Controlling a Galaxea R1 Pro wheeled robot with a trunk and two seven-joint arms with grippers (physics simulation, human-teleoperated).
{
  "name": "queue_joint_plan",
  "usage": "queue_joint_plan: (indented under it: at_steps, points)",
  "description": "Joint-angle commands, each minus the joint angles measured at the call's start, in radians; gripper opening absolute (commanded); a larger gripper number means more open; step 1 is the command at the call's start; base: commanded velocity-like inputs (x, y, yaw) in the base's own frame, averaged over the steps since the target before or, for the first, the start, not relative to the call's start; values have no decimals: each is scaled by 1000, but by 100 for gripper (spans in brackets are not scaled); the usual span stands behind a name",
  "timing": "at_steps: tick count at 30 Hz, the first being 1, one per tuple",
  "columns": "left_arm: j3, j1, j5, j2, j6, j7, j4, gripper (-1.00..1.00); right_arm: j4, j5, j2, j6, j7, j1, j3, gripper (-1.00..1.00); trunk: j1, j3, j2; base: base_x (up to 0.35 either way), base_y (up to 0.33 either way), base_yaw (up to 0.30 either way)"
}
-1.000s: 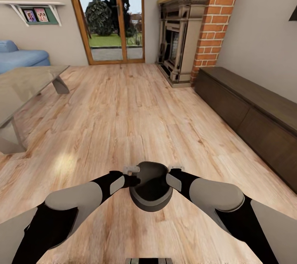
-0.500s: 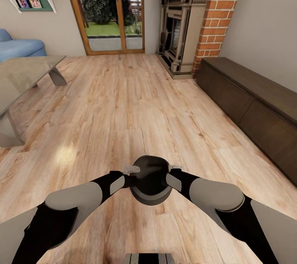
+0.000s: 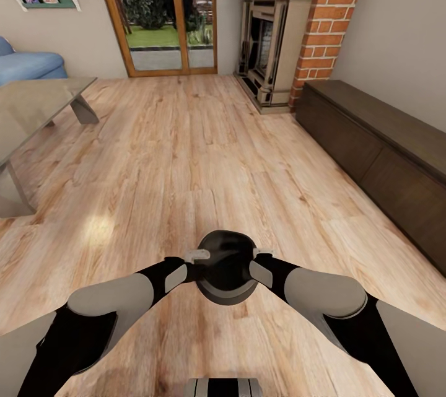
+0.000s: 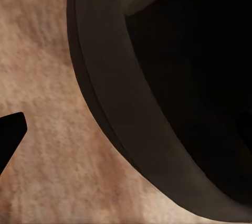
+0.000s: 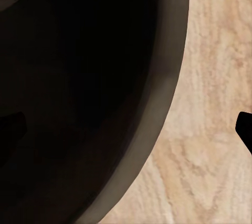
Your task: Place each of the two pumpkins and all three candles from the living room inside a cabinet in the living room (use any cabinet), then make sure every cabinet is closed, and position the cauldron so it is next to a table in the living room.
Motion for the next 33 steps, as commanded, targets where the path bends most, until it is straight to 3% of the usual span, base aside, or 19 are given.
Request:
queue_joint_plan:
  at_steps: [1,16,27,33]
  points:
    - [-4,-1,8,0,1,5,-2,100,-2,-2,0,3,-4,-1,3,100,0,-1,0,0,0,0]
    - [-4,-1,7,1,-3,5,-2,100,-2,-2,0,3,-4,-1,3,100,0,-1,0,96,0,0]
    - [-4,-1,8,2,0,5,-1,100,-2,-1,0,4,-4,-1,3,100,5,-43,-3,0,0,0]
    - [-4,-1,8,2,0,5,-2,100,-2,-1,0,3,-4,-1,3,100,6,-55,-4,0,0,0]
